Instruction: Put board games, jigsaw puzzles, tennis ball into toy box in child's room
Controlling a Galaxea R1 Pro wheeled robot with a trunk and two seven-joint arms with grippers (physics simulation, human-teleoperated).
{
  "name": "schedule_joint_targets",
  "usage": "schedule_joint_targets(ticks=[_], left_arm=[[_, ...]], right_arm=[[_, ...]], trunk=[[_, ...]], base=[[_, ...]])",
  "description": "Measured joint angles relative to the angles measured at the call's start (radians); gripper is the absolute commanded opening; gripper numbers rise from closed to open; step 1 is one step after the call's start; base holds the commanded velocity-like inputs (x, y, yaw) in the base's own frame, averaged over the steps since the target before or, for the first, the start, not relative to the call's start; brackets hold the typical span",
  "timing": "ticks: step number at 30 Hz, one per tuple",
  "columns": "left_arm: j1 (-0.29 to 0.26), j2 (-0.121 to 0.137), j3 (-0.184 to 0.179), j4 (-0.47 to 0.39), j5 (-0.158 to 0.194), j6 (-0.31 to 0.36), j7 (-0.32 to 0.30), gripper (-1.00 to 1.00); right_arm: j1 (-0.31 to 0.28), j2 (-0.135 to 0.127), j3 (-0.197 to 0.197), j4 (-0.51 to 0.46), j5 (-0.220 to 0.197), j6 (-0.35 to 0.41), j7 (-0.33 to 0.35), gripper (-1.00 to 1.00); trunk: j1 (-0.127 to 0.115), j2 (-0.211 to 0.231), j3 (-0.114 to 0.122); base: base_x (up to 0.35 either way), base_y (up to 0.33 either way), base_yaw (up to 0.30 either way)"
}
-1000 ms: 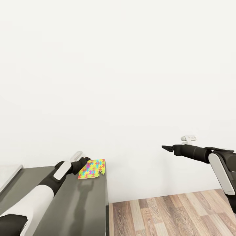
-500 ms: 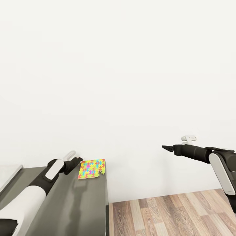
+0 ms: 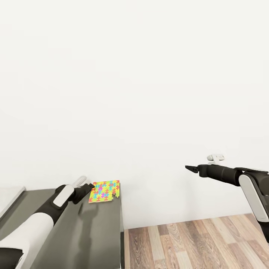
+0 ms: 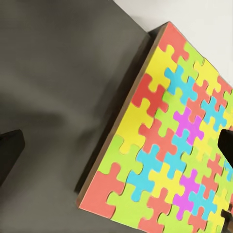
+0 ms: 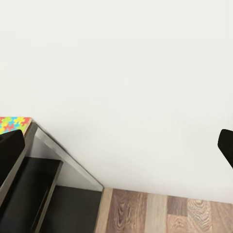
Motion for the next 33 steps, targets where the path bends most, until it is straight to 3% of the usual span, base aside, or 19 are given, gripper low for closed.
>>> schedule_joint_targets(ticks=[18,33], left_arm=[[0.000,0.000,0.001,0.002,0.003,-0.001,-0.002,1.00],[0.000,-0.001,-0.005,0.002,0.009,0.001,-0.010,1.00]], right_arm=[[0.000,0.000,0.000,0.000,0.000,0.000,0.000,1.00],[0.000,0.000,0.000,0.000,0.000,0.000,0.000,1.00]], trunk=[[0.000,0.000,-0.023],[0.000,0.000,-0.024]], base=[[0.000,0.000,-0.004],[0.000,0.000,-0.157]])
